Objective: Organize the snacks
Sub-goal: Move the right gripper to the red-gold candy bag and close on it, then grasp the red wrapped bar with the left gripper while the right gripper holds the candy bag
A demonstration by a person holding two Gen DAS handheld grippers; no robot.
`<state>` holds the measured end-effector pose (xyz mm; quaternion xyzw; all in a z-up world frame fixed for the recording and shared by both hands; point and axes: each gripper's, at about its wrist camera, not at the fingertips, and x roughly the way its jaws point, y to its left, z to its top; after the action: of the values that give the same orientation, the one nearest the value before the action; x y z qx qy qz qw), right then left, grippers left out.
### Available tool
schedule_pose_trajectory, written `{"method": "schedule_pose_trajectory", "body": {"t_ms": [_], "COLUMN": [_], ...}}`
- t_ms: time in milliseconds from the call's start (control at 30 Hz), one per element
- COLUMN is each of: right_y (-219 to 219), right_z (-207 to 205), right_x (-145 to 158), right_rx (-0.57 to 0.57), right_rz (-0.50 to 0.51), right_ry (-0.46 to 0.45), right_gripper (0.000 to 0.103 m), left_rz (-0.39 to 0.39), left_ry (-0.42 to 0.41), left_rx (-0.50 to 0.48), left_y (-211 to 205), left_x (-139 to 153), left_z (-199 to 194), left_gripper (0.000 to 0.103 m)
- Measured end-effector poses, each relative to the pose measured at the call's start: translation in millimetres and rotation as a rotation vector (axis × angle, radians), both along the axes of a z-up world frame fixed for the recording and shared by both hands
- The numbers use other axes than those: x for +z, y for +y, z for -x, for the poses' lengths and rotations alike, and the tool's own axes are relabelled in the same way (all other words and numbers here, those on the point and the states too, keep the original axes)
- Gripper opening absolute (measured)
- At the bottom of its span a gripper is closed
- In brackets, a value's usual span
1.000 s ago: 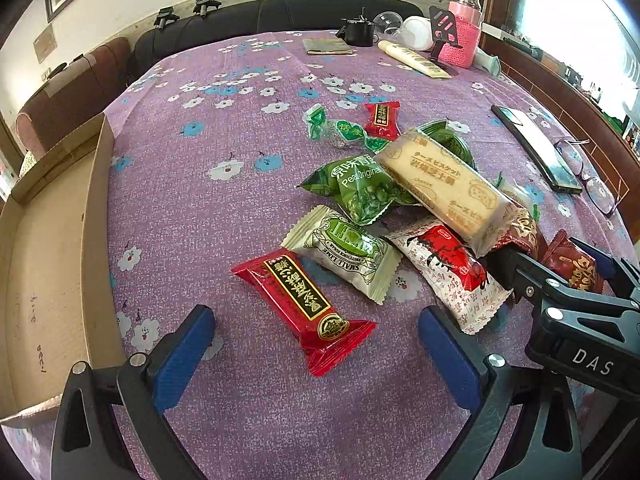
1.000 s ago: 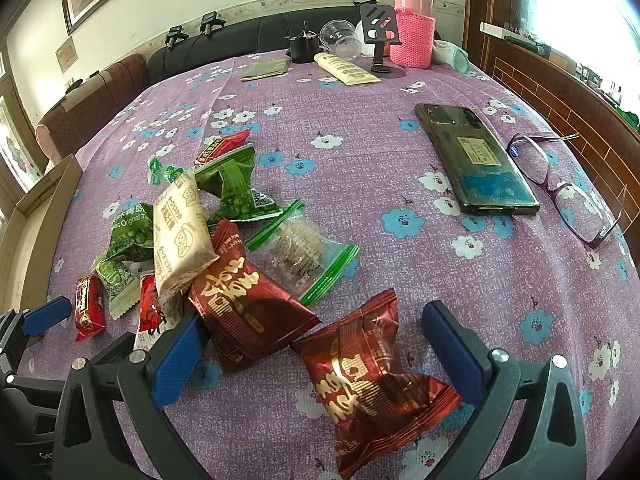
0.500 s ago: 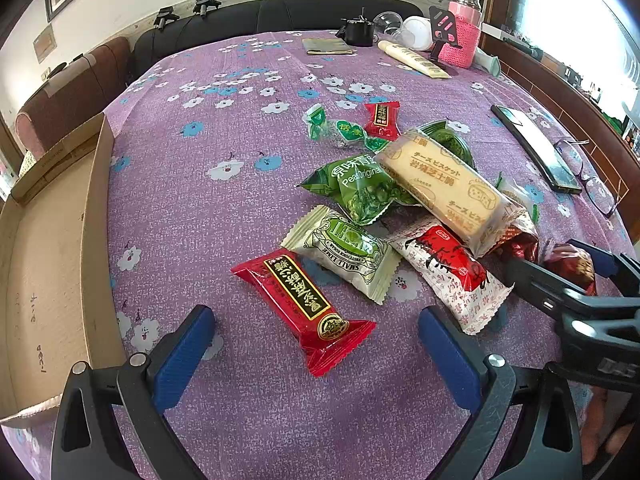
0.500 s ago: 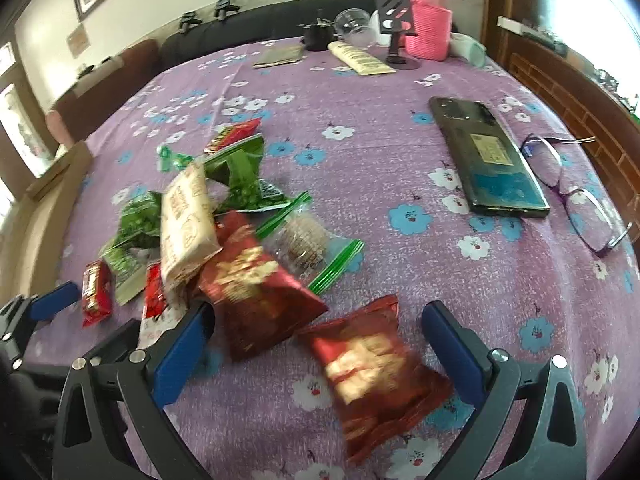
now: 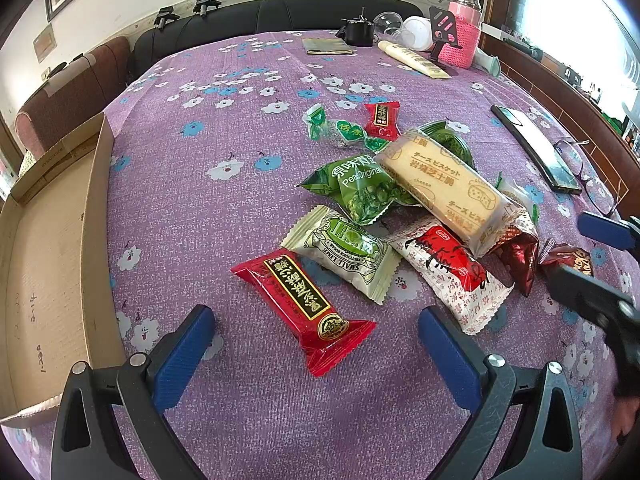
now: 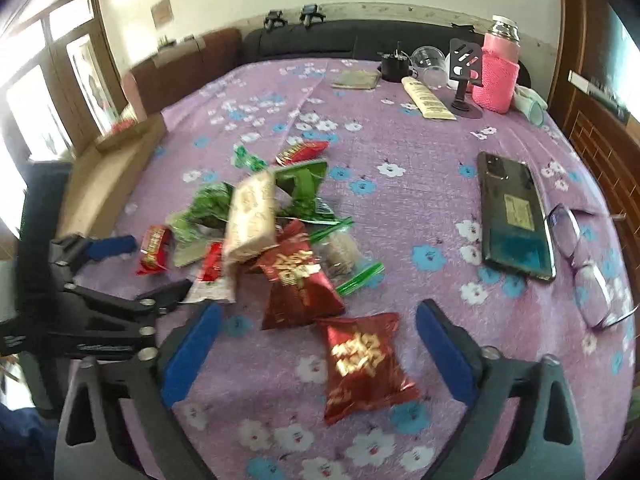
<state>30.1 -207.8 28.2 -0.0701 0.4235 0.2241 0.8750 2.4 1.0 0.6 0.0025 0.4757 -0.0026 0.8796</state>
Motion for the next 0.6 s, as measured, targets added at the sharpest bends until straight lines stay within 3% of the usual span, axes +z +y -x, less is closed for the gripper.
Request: {"method": "schedule_pose_trajectory", "body": {"t_ms": [67, 200, 367, 600], "right_y": [1.6, 19.7, 32.2, 29.8], "right_z": [-4.5, -9.9, -21.7, -20.9], "right_x": [-1.8, -3.2, -11.2, -10.5], "right_rx": [0.019, 0.063, 0.081, 0.065], "right_rz": [-0.009, 0.017, 0.038, -0.037], "right_ry": [0.011, 0.012, 0.042, 0.031], "right_gripper": [0.069, 0.064, 0.038, 0.032], "left_rz": [0.0, 0.0, 0.0, 0.0], "left_ry": [0.0, 0.0, 0.0, 0.0], "left_rx": [0.0, 0.0, 0.0, 0.0], "left_y": [-0.1, 0.0, 0.0, 0.1], "left_x": [0.0, 0.0, 0.0, 0.0], "left_z": [-0.1, 0.0, -0.1, 0.0], "left_gripper": [0.103, 0.103, 0.103, 0.103]}}
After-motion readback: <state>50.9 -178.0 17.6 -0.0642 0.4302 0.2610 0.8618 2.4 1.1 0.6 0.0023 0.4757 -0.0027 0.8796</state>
